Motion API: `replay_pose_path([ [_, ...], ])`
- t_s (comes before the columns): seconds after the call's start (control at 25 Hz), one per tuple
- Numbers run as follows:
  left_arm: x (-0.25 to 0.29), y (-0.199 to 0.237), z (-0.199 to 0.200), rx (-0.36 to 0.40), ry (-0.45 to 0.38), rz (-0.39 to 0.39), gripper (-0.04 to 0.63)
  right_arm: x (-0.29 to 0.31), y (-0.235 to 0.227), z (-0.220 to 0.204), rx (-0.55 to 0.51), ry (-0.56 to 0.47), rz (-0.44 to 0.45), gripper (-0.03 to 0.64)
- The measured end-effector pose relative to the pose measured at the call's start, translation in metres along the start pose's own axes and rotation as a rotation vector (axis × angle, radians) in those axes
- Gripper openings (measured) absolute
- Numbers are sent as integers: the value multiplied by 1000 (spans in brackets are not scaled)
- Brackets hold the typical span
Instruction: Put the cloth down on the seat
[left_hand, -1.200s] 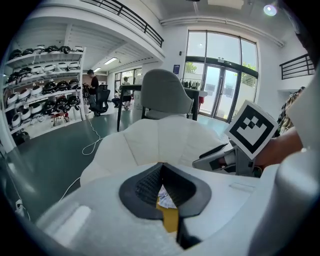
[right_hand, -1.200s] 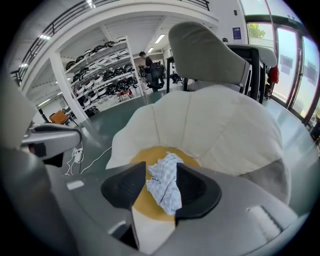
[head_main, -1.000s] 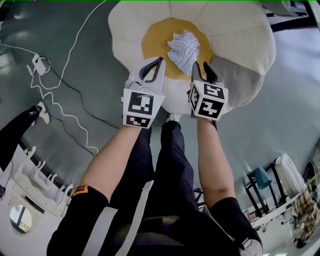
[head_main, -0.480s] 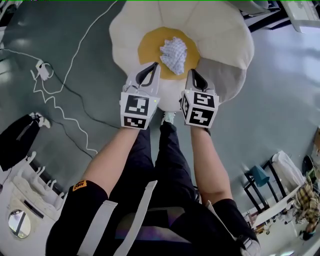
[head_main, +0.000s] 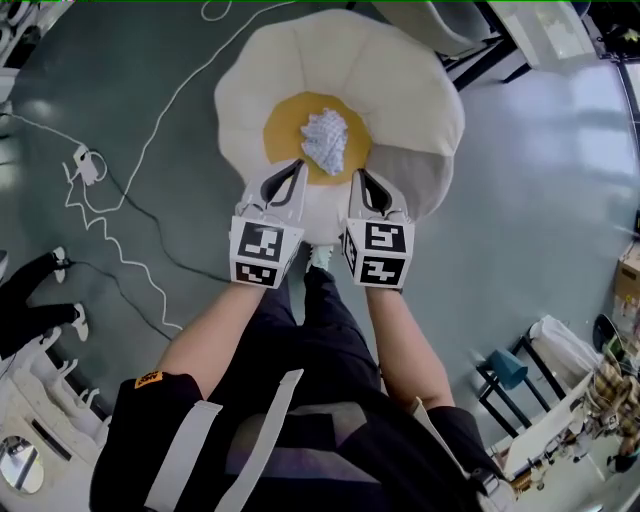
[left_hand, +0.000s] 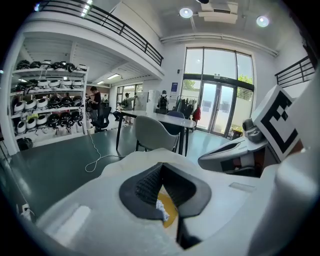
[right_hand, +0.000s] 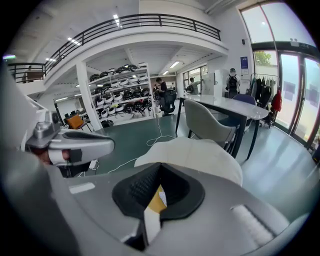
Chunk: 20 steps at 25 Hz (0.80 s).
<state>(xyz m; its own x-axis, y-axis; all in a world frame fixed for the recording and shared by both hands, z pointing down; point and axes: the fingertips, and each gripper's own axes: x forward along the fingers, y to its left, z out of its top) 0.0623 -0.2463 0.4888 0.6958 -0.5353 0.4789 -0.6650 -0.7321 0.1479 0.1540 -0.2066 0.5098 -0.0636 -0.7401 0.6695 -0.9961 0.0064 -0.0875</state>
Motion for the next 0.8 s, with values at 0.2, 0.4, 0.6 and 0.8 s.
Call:
replay_pose_path([
  [0.2, -43, -20, 19, 9, -11, 9, -2, -47, 13, 30, -8, -73, 36, 0],
  [0.4, -87, -44, 41, 44, -27, 2, -2, -90, 33, 44, 10, -123, 111, 0],
  [0.6, -125, -53, 57, 64, -49, 22, -2, -115, 54, 50, 23, -154, 185, 0],
  [0.8, -165, -35, 58, 58, -69, 40, -2, -129, 76, 51, -1, -153, 164, 0],
])
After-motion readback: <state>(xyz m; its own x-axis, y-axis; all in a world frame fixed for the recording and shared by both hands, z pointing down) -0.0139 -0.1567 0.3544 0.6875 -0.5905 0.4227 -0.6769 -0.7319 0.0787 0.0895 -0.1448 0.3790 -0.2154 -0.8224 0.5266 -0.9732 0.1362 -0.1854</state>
